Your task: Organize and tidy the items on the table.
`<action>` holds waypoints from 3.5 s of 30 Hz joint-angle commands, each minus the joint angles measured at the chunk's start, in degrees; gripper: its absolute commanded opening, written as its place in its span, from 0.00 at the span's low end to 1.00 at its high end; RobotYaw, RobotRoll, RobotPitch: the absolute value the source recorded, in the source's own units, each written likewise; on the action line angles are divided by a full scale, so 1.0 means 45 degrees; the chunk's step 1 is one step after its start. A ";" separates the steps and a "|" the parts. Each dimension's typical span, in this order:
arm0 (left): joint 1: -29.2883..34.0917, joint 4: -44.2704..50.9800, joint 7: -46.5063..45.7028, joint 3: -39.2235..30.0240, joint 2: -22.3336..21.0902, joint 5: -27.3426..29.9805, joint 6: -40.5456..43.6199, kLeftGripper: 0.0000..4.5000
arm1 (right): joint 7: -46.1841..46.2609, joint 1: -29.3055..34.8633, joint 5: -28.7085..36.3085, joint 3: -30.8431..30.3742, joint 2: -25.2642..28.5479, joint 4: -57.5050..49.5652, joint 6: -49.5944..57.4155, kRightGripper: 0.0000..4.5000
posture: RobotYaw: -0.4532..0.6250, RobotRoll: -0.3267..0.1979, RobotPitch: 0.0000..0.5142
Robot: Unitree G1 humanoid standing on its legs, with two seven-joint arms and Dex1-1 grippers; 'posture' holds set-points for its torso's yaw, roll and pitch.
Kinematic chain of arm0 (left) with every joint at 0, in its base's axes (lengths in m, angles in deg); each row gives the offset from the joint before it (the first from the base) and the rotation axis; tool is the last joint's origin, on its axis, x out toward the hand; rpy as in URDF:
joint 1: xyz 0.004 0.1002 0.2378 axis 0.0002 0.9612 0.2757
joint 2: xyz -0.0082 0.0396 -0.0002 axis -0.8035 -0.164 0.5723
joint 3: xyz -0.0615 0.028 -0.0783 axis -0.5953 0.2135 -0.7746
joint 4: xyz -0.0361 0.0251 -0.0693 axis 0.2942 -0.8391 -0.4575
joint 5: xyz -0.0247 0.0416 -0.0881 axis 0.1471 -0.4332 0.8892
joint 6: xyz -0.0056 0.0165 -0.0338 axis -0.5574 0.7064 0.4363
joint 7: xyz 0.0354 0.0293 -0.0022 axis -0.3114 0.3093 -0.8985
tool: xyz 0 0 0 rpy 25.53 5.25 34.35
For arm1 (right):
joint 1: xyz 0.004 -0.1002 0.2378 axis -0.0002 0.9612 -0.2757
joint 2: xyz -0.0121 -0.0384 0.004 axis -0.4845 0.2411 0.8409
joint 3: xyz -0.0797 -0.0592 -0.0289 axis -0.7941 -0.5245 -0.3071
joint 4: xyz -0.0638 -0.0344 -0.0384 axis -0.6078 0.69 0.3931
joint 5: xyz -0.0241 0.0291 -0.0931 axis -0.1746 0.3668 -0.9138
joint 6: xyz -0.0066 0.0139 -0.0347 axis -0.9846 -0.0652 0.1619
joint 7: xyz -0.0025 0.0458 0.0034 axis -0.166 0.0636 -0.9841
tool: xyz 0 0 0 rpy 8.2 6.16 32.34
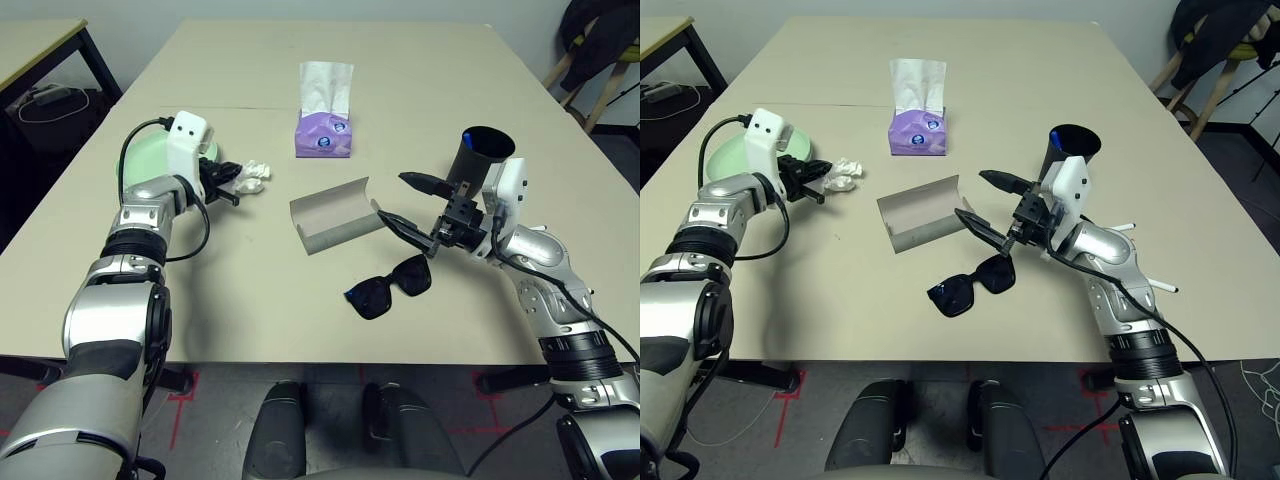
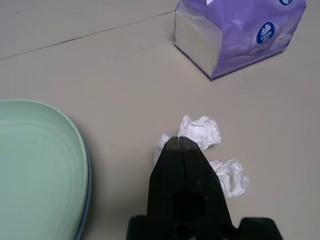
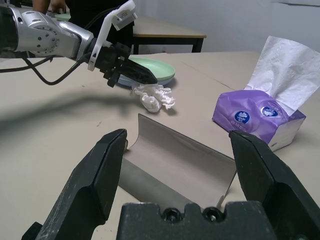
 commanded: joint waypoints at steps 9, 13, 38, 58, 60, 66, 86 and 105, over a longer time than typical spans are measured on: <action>-0.0784 0.0851 -0.0224 -0.0916 -0.0218 0.0780 0.0773 0.01 | -0.0075 0.0078 -0.0027 -0.0014 -0.0039 -0.0044 -0.0054 1.00 | 0.54 0.62 0.24; -0.1366 0.0491 -0.1219 -0.1496 -0.0478 0.0948 0.0698 0.01 | -0.0061 0.0044 -0.0030 -0.0043 -0.0078 -0.0083 -0.0005 1.00 | 0.55 0.62 0.24; -0.1593 -0.1339 -0.4909 -0.1374 -0.1245 -0.0086 -0.0287 0.22 | 0.0055 0.0187 -0.0018 0.0053 -0.0045 -0.0239 0.0049 1.00 | 0.53 0.62 0.24; -0.0662 0.0324 0.0282 -0.0951 -0.0728 0.0534 -0.0379 1.00 | 0.0277 -0.0003 0.0070 0.0127 -0.0064 -0.0299 0.0378 1.00 | 0.55 0.62 0.26; 0.0127 0.1486 0.2056 -0.0869 -0.0554 0.1043 -0.0183 1.00 | 0.0254 -0.0094 0.0104 0.0107 -0.0045 -0.0301 0.0480 1.00 | 0.56 0.62 0.27; 0.2641 0.5183 0.4653 -0.0558 -0.0477 0.2056 0.0724 1.00 | 0.0051 -0.0274 0.0171 0.0083 0.0128 -0.0338 0.0737 1.00 | 0.57 0.62 0.29; 0.6262 0.8721 0.7752 -0.0187 -0.0281 0.3629 -0.0939 1.00 | 0.0481 -0.1609 -0.1469 -0.1945 0.1613 -0.2704 0.4879 1.00 | 0.57 0.62 0.35; 0.7160 0.9383 0.9630 0.0585 -0.0107 0.4061 -0.2112 1.00 | -0.1812 -0.4976 -0.3843 -0.6078 0.4438 -0.5437 0.8475 1.00 | 0.56 0.62 0.37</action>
